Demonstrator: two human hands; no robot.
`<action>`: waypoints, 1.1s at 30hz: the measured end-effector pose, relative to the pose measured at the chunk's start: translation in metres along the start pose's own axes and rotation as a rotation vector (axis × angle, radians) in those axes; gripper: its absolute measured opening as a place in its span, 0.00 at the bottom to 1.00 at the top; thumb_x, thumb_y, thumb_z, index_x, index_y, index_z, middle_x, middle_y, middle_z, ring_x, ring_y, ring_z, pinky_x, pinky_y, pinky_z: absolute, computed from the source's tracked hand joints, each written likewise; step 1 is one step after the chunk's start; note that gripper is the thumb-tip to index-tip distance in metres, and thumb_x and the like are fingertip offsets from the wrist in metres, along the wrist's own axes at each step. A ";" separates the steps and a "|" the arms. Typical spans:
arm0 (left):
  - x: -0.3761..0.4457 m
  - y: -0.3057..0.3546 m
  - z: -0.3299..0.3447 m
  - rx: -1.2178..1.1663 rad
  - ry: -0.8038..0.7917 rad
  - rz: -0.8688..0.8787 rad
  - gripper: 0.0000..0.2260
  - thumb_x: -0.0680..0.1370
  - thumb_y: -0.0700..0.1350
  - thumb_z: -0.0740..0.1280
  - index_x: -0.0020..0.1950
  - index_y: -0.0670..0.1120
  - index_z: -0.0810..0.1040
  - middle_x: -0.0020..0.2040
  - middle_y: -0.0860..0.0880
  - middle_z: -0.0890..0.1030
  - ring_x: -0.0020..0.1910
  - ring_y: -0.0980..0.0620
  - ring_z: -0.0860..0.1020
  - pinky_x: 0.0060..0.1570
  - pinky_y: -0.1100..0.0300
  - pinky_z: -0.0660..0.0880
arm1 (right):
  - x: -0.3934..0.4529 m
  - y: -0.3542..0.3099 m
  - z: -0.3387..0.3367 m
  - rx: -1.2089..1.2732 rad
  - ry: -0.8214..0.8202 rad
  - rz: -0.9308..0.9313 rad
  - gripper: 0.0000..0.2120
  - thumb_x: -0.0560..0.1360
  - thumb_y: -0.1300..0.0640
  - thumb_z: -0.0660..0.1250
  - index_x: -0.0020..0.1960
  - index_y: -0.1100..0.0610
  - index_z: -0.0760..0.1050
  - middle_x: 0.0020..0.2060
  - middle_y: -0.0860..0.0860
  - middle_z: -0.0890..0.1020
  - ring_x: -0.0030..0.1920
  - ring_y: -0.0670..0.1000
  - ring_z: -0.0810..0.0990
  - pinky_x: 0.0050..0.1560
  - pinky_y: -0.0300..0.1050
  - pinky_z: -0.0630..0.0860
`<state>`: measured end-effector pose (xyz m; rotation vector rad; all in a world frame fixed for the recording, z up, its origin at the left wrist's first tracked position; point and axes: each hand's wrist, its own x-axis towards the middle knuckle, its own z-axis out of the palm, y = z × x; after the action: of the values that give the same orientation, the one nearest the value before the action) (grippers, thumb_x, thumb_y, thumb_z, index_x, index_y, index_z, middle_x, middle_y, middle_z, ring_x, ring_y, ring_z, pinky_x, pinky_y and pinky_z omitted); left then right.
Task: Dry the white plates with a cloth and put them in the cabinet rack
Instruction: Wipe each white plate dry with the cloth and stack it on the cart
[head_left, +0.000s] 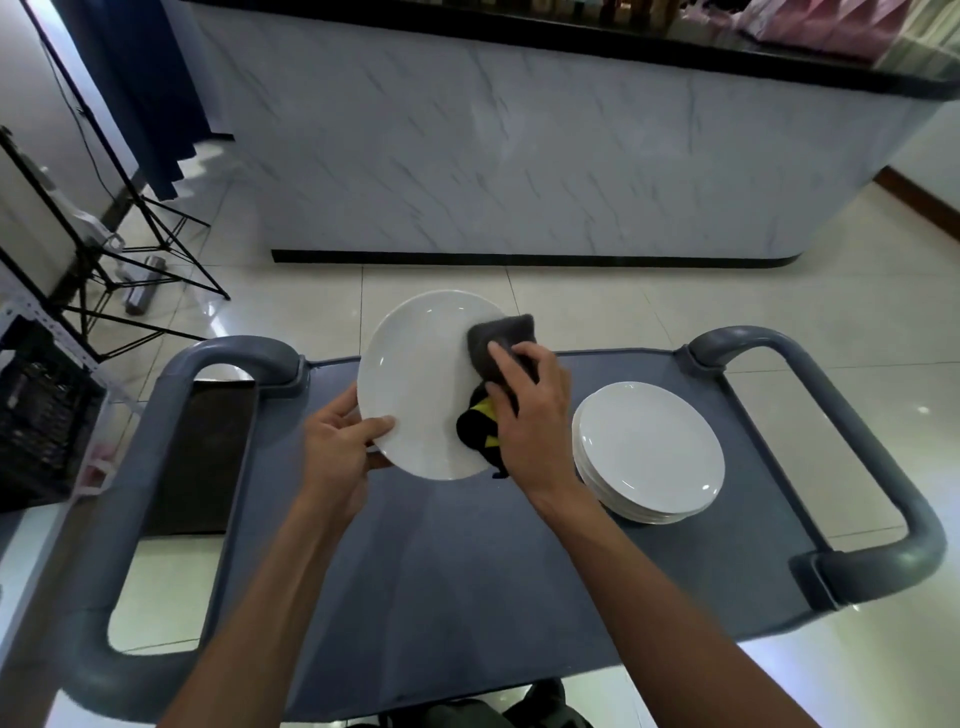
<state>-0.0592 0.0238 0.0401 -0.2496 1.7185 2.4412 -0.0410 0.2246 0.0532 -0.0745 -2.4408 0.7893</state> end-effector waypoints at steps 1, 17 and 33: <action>0.000 -0.001 0.000 0.012 -0.011 0.005 0.22 0.74 0.28 0.66 0.64 0.45 0.80 0.47 0.48 0.87 0.40 0.49 0.84 0.32 0.54 0.80 | 0.005 0.002 -0.002 0.005 0.016 0.008 0.21 0.78 0.59 0.68 0.70 0.52 0.74 0.64 0.50 0.71 0.62 0.51 0.68 0.65 0.39 0.67; -0.016 0.003 -0.014 0.114 -0.111 0.080 0.27 0.74 0.27 0.66 0.54 0.60 0.85 0.47 0.49 0.87 0.43 0.50 0.84 0.32 0.54 0.80 | 0.040 0.003 -0.038 0.238 -0.241 0.131 0.28 0.78 0.55 0.69 0.76 0.50 0.66 0.71 0.47 0.73 0.69 0.46 0.70 0.72 0.44 0.66; -0.022 -0.002 -0.027 0.224 -0.146 0.132 0.28 0.74 0.27 0.68 0.54 0.62 0.85 0.48 0.50 0.87 0.44 0.52 0.85 0.35 0.60 0.80 | 0.027 0.008 -0.036 0.440 -0.360 0.239 0.25 0.73 0.69 0.70 0.64 0.47 0.75 0.56 0.38 0.82 0.58 0.37 0.79 0.59 0.29 0.73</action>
<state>-0.0357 -0.0014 0.0338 0.0686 1.9772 2.2592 -0.0457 0.2553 0.0863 -0.0594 -2.5491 1.5454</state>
